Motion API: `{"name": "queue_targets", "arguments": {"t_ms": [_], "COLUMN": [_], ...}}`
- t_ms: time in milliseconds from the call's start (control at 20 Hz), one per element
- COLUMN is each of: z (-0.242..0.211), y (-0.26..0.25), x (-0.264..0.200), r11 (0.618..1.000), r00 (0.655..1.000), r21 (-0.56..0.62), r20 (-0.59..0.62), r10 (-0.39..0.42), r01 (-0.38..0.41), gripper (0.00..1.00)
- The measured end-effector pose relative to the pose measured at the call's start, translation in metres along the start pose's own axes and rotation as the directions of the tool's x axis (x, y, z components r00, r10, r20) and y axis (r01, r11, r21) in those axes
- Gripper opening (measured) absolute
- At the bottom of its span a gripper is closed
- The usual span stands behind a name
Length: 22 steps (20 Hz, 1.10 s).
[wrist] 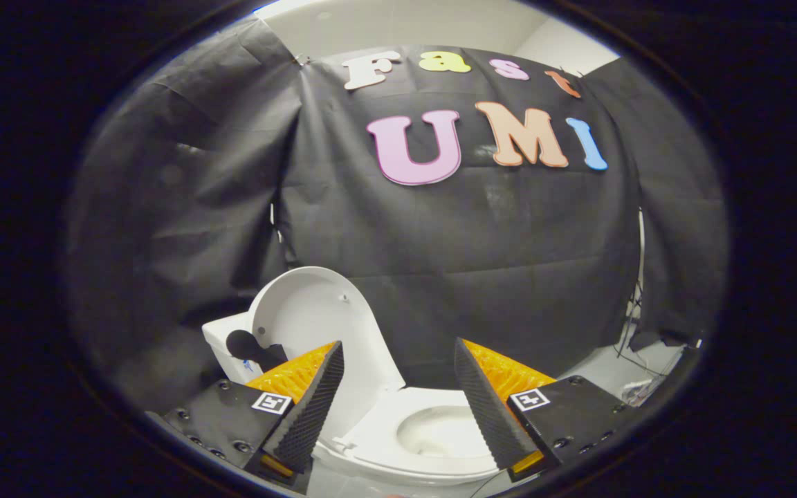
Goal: Open the toilet lid.
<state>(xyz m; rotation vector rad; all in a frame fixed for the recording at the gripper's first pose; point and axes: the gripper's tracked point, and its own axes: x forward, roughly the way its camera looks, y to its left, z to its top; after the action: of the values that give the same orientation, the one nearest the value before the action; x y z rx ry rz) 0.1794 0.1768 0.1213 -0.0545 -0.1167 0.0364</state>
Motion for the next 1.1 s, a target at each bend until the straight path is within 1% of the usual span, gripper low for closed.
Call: {"name": "queue_targets", "arguments": {"t_ms": [150, 250, 450, 550, 750, 1100], "z": [-0.008, -0.013, -0.025, -0.029, -0.037, -0.046], "y": [-0.037, -0.055, -0.083, -0.091, -0.096, -0.107], "x": [-0.001, -0.005, -0.009, -0.010, -0.012, -0.014], "r11": [0.999, 0.997, 0.995, 0.994, 0.994, 0.991], "r00": [0.999, 0.997, 0.994, 0.992, 0.992, 0.986], "r21": [0.017, 0.001, -0.027, -0.046, -0.076, -0.056], "r20": [0.002, -0.017, -0.047, -0.063, -0.089, -0.114], "r10": [-0.043, -0.074, -0.101, -0.106, -0.091, -0.124], "r01": [0.043, 0.074, 0.100, 0.103, 0.084, 0.118], "gripper": [0.99, 0.99, 0.99, 0.99, 0.99, 0.99]}}
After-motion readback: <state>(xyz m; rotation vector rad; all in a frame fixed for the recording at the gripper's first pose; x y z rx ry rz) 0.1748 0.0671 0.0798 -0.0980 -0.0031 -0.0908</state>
